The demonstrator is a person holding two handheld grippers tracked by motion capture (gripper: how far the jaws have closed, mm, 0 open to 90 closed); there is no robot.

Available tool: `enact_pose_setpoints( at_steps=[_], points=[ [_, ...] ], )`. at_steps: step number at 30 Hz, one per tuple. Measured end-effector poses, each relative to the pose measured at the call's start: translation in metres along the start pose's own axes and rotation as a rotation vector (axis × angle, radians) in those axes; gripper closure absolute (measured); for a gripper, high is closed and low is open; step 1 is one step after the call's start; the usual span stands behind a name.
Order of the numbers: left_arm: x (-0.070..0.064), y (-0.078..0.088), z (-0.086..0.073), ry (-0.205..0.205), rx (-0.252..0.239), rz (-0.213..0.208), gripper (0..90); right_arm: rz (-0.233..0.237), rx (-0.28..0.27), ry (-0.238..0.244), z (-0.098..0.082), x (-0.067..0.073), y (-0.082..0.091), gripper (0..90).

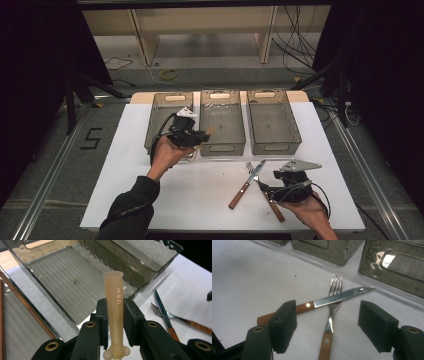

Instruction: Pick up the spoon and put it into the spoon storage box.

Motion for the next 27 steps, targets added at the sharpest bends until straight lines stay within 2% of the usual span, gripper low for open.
enact_pose_setpoints(
  at_steps=[4,10,13,24,27],
  points=[
    [0.008,-0.003,0.011,0.019,-0.021,0.005,75.0,0.0,-0.001,-0.002,0.0,-0.001,0.0,31.9],
    [0.015,-0.006,0.019,0.023,-0.02,0.02,75.0,-0.001,0.0,0.0,0.0,-0.002,0.0,31.9],
    [0.016,-0.009,0.022,0.035,-0.032,0.012,75.0,-0.001,0.0,0.0,0.0,-0.002,0.0,31.9],
    [0.021,-0.023,0.031,0.03,-0.036,0.018,74.9,0.002,0.0,-0.003,-0.001,-0.002,-0.001,31.9],
    [0.023,-0.024,0.034,0.041,-0.055,0.014,74.9,0.001,0.0,-0.001,-0.001,-0.002,-0.001,31.9]
  ],
)
Point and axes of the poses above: each handheld gripper's, and its own axes: y roughly backward along the jaws, z roughly out of its top, x roughly to its left, the point moved 8 cm from there along -y, roughly forward along the jaws, and after that the axes turned 13 degrees about -z, right-handed, at the moved point
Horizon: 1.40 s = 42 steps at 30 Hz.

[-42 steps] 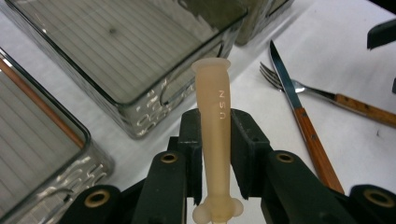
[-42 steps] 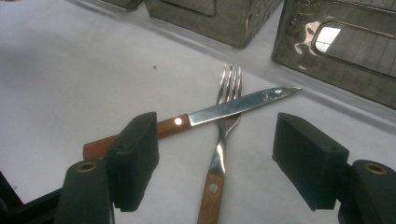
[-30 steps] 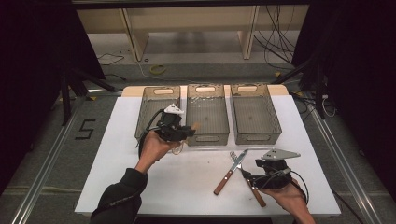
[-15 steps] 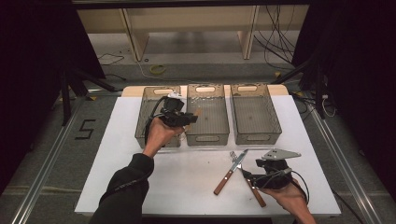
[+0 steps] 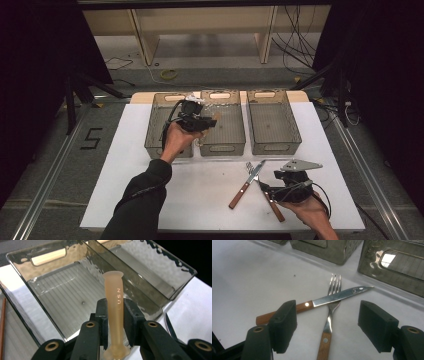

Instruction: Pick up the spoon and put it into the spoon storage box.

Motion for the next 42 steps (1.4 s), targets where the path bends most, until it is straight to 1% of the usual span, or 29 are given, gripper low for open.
enact_pose_setpoints(
  at_steps=[9,15,17,20,22,24,26,28,29,32,33,36,37,41,42],
  points=[
    [0.005,-0.002,0.008,0.0,-0.018,0.008,74.8,0.001,0.002,0.0,0.0,0.0,0.0,31.9],
    [0.01,-0.009,0.013,0.002,-0.025,0.022,74.7,0.003,0.0,0.001,0.0,0.0,0.0,31.9],
    [0.011,-0.012,0.015,0.009,-0.034,0.017,74.7,0.003,0.001,0.0,-0.001,0.0,0.0,31.8],
    [0.014,-0.014,0.016,0.005,-0.038,0.028,74.7,0.004,0.0,0.0,-0.001,0.0,0.0,31.8],
    [0.016,-0.016,0.016,0.01,-0.04,0.03,74.6,0.005,0.001,0.001,-0.001,0.0,0.0,31.8],
    [0.018,-0.017,0.016,0.007,-0.043,0.035,74.5,0.007,0.001,0.001,-0.001,0.001,0.0,31.9],
    [0.021,-0.018,0.016,0.017,-0.06,0.036,74.4,0.008,0.003,0.002,-0.001,0.001,-0.001,31.8],
    [0.023,-0.021,0.016,0.034,-0.069,0.022,74.2,0.009,0.005,0.002,-0.001,0.001,-0.001,31.9],
    [0.023,-0.022,0.016,0.034,-0.072,0.023,74.2,0.01,0.005,0.003,-0.001,0.001,-0.001,31.8],
    [0.024,-0.028,0.015,0.035,-0.071,0.02,74.0,0.011,0.004,0.003,-0.001,0.002,-0.001,31.8],
    [0.025,-0.029,0.014,0.025,-0.063,0.026,74.0,0.011,0.004,0.003,-0.001,0.002,-0.001,31.9],
    [0.027,-0.033,0.015,0.037,-0.073,0.027,73.8,0.013,0.004,0.003,-0.001,0.002,-0.001,31.9],
    [0.028,-0.033,0.015,0.035,-0.068,0.025,73.7,0.013,0.006,0.004,-0.001,0.002,-0.001,31.9],
    [0.028,-0.036,0.014,0.045,-0.074,0.021,71.7,0.015,0.006,0.003,-0.002,0.002,-0.001,31.8],
    [0.029,-0.036,0.015,0.051,-0.072,0.023,66.6,0.015,0.007,0.002,-0.002,0.002,-0.001,31.8]
  ],
)
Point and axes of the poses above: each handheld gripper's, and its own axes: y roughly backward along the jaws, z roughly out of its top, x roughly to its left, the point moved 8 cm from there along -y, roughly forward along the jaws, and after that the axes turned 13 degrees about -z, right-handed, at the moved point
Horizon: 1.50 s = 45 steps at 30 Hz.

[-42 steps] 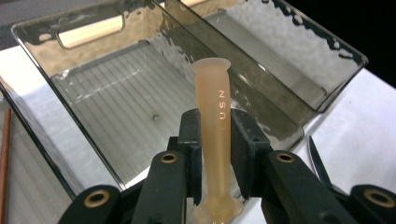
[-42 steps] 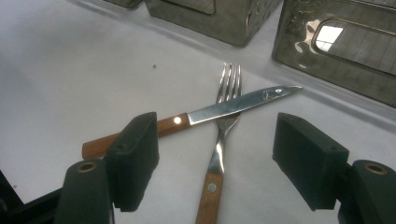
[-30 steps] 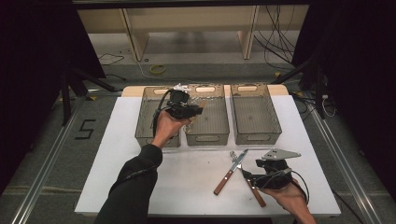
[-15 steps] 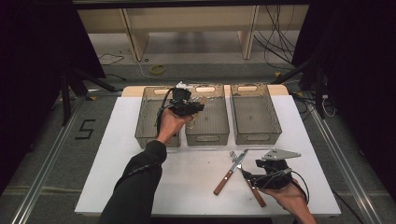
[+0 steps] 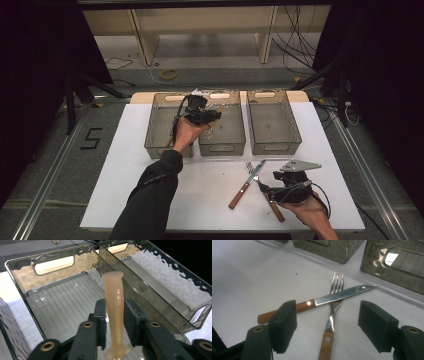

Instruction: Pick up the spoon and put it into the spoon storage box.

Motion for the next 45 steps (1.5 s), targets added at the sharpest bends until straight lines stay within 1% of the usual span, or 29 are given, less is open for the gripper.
enact_pose_setpoints(
  at_steps=[1,2,5,7,8,9,12,13,16,17,20,21,24,28,31,32,35,37,39,45],
  points=[
    [0.0,0.001,0.001,0.011,-0.004,0.003,61.2,-0.001,0.0,-0.001,0.0,0.0,0.0,31.9],
    [0.0,0.002,0.001,0.021,-0.003,-0.004,57.8,-0.001,0.0,-0.001,0.0,0.0,0.0,31.9],
    [-0.002,0.008,0.004,0.026,-0.006,-0.005,48.2,-0.001,0.0,0.0,0.0,0.0,0.0,31.9],
    [-0.002,0.013,0.006,0.033,-0.014,-0.012,45.6,-0.001,-0.003,0.002,0.001,0.0,0.0,31.9],
    [-0.003,0.015,0.005,0.037,-0.01,-0.02,43.8,-0.003,-0.004,0.004,0.001,0.001,0.0,31.9],
    [-0.004,0.018,0.005,0.039,-0.011,-0.03,41.7,-0.002,-0.005,0.006,0.001,0.001,0.0,31.8],
    [-0.006,0.025,0.002,0.036,-0.01,-0.039,39.5,-0.002,-0.006,0.006,0.002,0.002,0.001,31.9],
    [-0.008,0.028,0.001,0.043,-0.009,-0.044,37.6,-0.003,-0.006,0.005,0.002,0.002,0.001,31.9],
    [-0.012,0.038,-0.003,0.026,-0.001,-0.058,34.9,0.0,-0.005,0.008,0.002,0.003,0.0,31.9],
    [-0.013,0.042,-0.004,0.021,-0.003,-0.058,34.0,0.004,-0.004,0.006,0.003,0.004,0.0,32.0],
    [-0.018,0.052,-0.007,0.022,0.001,-0.06,32.1,0.006,-0.006,0.012,0.004,0.007,0.0,32.6],
    [-0.02,0.056,-0.009,0.013,0.01,-0.056,32.0,0.007,-0.006,0.017,0.005,0.008,0.0,33.1],
    [-0.027,0.066,-0.015,0.009,0.002,-0.059,30.3,0.016,-0.006,0.029,0.007,0.012,-0.001,34.8],
    [-0.035,0.079,-0.025,0.0,-0.021,-0.079,28.4,0.032,-0.005,0.039,0.01,0.019,-0.003,37.5],
    [-0.042,0.087,-0.036,-0.001,-0.031,-0.098,27.0,0.04,-0.005,0.049,0.012,0.023,-0.005,39.7],
    [-0.044,0.091,-0.04,-0.001,-0.044,-0.103,26.6,0.044,-0.005,0.053,0.013,0.024,-0.006,40.5],
    [-0.047,0.098,-0.05,0.001,-0.056,-0.114,26.1,0.052,-0.003,0.061,0.015,0.028,-0.009,43.8],
    [-0.048,0.101,-0.057,-0.003,-0.059,-0.111,26.0,0.061,0.0,0.065,0.016,0.031,-0.011,45.7],
    [-0.051,0.101,-0.063,0.003,-0.07,-0.124,25.4,0.071,0.005,0.068,0.018,0.034,-0.014,47.3],
    [-0.056,0.102,-0.081,-0.018,-0.063,-0.127,24.5,0.085,0.017,0.082,0.022,0.043,-0.021,53.2]
  ],
)
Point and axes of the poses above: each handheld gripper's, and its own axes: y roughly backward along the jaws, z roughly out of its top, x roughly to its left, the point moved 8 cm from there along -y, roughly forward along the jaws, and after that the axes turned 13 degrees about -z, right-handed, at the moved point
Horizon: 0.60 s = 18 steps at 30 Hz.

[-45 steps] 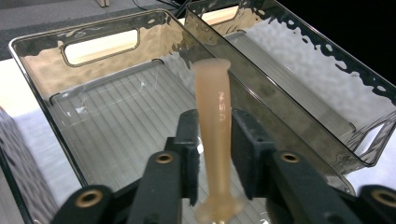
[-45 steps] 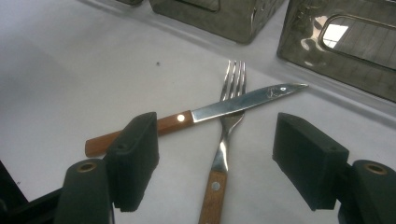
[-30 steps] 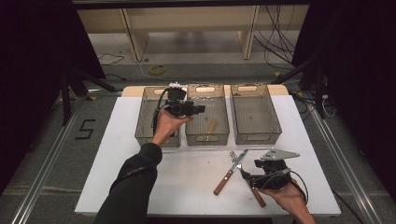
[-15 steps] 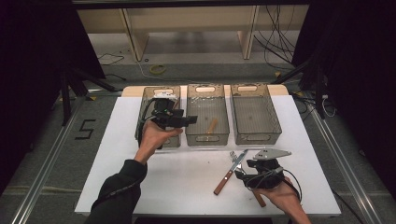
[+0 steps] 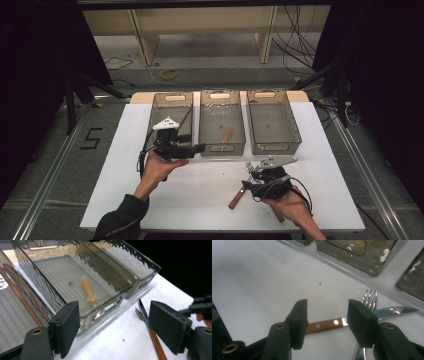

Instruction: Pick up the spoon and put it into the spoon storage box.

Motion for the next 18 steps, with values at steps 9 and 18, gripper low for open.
enact_pose_setpoints(
  at_steps=[9,18],
  points=[
    [-0.008,0.021,-0.025,-0.029,-0.008,-0.002,24.0,0.037,0.036,0.033,0.005,0.012,-0.017,66.0],
    [-0.008,0.036,-0.046,-0.033,-0.033,0.012,23.9,0.061,0.093,0.065,0.002,0.025,-0.032,77.9]
  ],
)
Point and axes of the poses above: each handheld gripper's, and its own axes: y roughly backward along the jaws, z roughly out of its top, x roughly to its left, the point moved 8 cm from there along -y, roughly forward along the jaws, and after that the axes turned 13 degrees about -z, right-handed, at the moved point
